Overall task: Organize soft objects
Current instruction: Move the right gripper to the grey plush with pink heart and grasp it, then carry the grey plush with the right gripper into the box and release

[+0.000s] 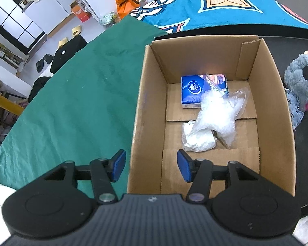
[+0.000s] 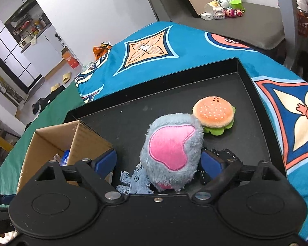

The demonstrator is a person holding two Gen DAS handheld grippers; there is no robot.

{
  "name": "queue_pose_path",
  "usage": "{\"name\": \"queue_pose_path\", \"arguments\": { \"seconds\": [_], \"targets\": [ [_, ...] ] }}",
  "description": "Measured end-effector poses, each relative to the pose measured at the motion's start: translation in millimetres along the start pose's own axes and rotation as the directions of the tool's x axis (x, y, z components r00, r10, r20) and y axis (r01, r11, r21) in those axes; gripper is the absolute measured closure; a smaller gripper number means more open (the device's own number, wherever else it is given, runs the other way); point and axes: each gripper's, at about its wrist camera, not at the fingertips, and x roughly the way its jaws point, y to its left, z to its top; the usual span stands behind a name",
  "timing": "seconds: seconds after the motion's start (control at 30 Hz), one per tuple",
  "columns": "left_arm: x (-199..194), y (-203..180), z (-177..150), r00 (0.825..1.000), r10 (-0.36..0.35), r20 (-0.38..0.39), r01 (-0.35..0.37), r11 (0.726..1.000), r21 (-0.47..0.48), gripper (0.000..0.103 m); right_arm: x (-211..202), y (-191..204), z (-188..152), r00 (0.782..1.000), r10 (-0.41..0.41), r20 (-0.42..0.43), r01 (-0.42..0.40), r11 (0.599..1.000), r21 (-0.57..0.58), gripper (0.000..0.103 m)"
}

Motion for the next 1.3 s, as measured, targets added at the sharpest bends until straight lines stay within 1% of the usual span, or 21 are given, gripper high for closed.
{"name": "queue_pose_path", "arguments": {
  "seconds": [0.1, 0.13, 0.17, 0.2, 0.23, 0.27, 0.37, 0.57, 0.8, 1.0, 1.3],
  "targets": [
    [0, -5, 1, 1.0, 0.005, 0.003, -0.005, 1.0, 0.021, 0.049, 5, -1, 2, 1.0, 0.001, -0.012, -0.001, 1.0, 0.002, 0.015],
    [-1, -6, 1, 1.0, 0.005, 0.005, -0.005, 1.0, 0.026, 0.049, 8, -2, 2, 1.0, -0.002, -0.018, 0.002, 1.0, 0.001, 0.019],
    [-1, -7, 1, 1.0, 0.002, 0.007, -0.002, 1.0, 0.029, 0.049, 9, -2, 2, 1.0, -0.004, -0.023, 0.004, 1.0, 0.0, 0.027],
    [-1, -7, 2, 1.0, 0.0, 0.007, 0.0, 1.0, 0.029, 0.049, 10, -3, 2, 1.0, -0.005, -0.026, 0.005, 1.0, -0.001, 0.032],
    [-1, -7, 2, 1.0, -0.001, 0.008, 0.0, 1.0, 0.027, 0.049, 11, -4, 2, 1.0, 0.0, -0.03, 0.0, 1.0, -0.002, 0.048],
    [-2, -7, 2, 1.0, -0.001, 0.011, 0.001, 1.0, 0.021, 0.049, 12, -5, 2, 0.999, 0.005, -0.037, -0.005, 1.0, -0.004, 0.051],
    [-4, -5, 3, 1.0, -0.005, 0.021, 0.005, 1.0, 0.009, 0.049, 7, -5, -1, 1.0, 0.001, -0.029, -0.002, 1.0, -0.016, 0.056],
    [-10, 0, 0, 0.999, -0.02, 0.04, 0.02, 1.0, -0.002, 0.049, -8, -3, -5, 1.0, -0.012, -0.023, 0.012, 1.0, -0.025, 0.058],
    [-21, 11, -6, 0.996, -0.044, 0.082, 0.047, 0.998, -0.034, 0.049, -31, 4, -6, 0.999, -0.038, 0.011, 0.038, 0.998, -0.044, 0.058],
    [-28, 19, -11, 0.991, -0.066, 0.113, 0.073, 0.996, -0.059, 0.049, -47, 16, -9, 0.998, -0.062, 0.03, 0.064, 0.996, -0.07, 0.058],
    [-33, 33, -17, 0.985, -0.09, 0.147, 0.105, 0.99, -0.091, 0.049, -65, 41, -14, 0.995, -0.073, 0.064, 0.081, 0.988, -0.133, 0.058]
  ]
}}
